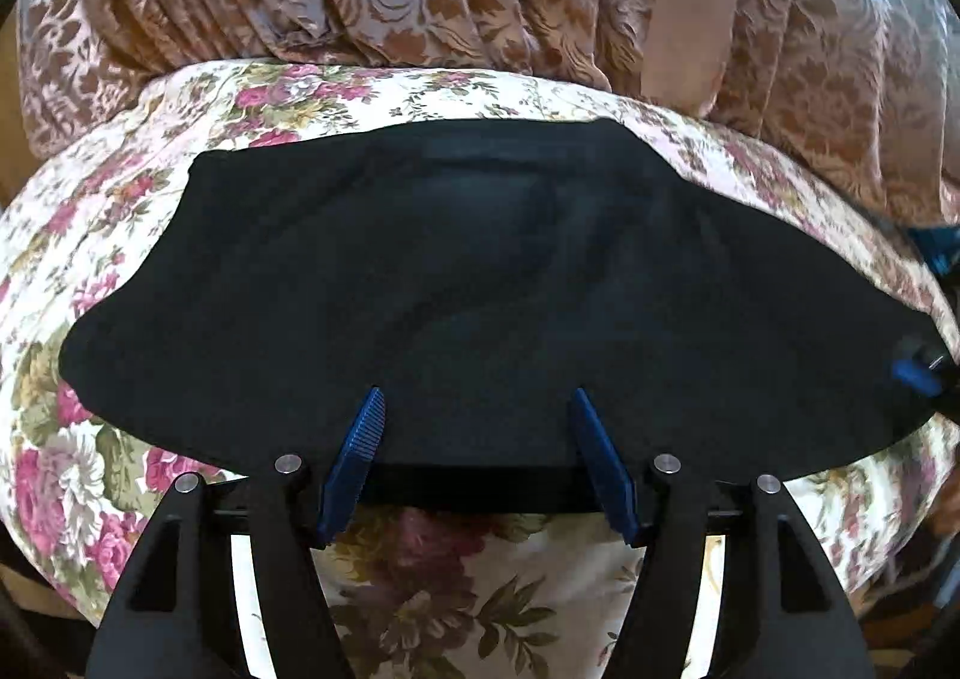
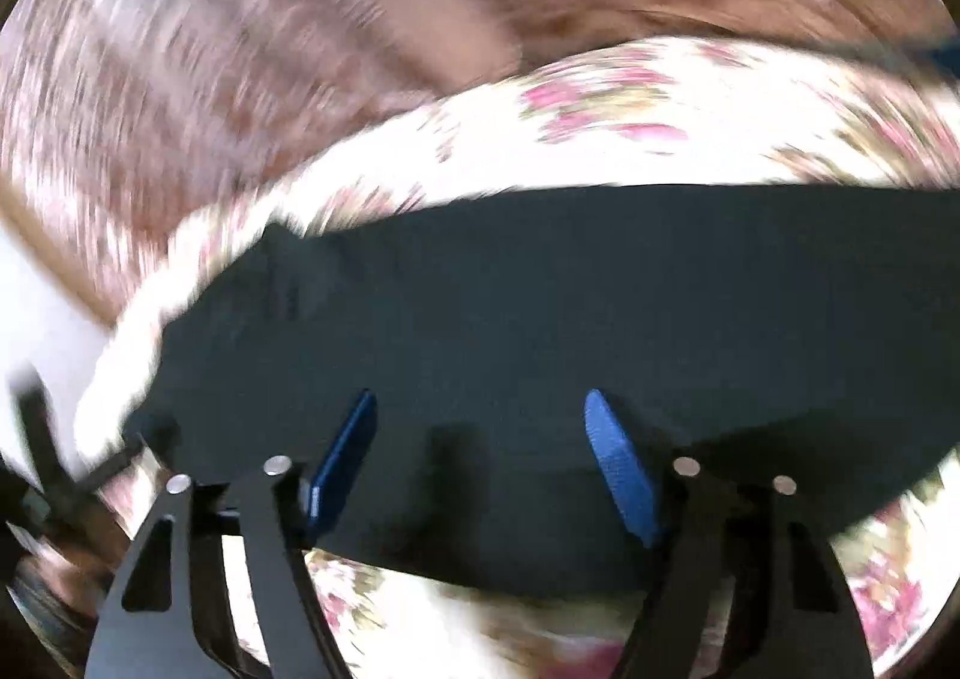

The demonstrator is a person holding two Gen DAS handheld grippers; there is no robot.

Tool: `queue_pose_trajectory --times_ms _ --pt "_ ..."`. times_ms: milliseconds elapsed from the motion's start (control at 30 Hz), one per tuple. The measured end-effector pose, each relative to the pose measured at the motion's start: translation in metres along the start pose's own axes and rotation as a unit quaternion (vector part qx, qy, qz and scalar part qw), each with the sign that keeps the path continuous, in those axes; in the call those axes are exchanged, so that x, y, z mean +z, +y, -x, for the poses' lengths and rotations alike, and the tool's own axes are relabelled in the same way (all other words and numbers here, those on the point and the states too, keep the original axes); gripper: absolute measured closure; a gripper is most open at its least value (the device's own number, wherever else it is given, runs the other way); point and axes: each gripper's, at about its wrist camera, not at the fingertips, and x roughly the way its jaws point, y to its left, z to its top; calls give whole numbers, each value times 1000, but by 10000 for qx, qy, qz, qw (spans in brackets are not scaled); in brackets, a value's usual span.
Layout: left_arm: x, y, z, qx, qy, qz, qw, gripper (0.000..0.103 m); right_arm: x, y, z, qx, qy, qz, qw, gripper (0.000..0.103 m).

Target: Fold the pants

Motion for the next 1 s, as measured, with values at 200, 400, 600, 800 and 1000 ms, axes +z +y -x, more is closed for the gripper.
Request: queue_pose_trajectory --times_ms 200,400,600,800,1000 --pt "0 2 -4 -54 67 92 9999 38 4 -122 80 -259 -909 -1854 9781 36" --pt "1 -1 -6 -47 111 123 9999 36 -5 -195 111 -375 -1380 -3037 9420 44" --pt "6 0 -7 -66 205 185 9996 36 -4 -227 102 -39 -1517 -3529 9233 60" --pt "15 0 3 -416 125 403 9982 36 6 -247 95 -47 -1583 -3688 9159 82" --pt "27 -18 13 -871 16 256 9959 36 24 -236 101 -129 -1548 -3355 9292 87"
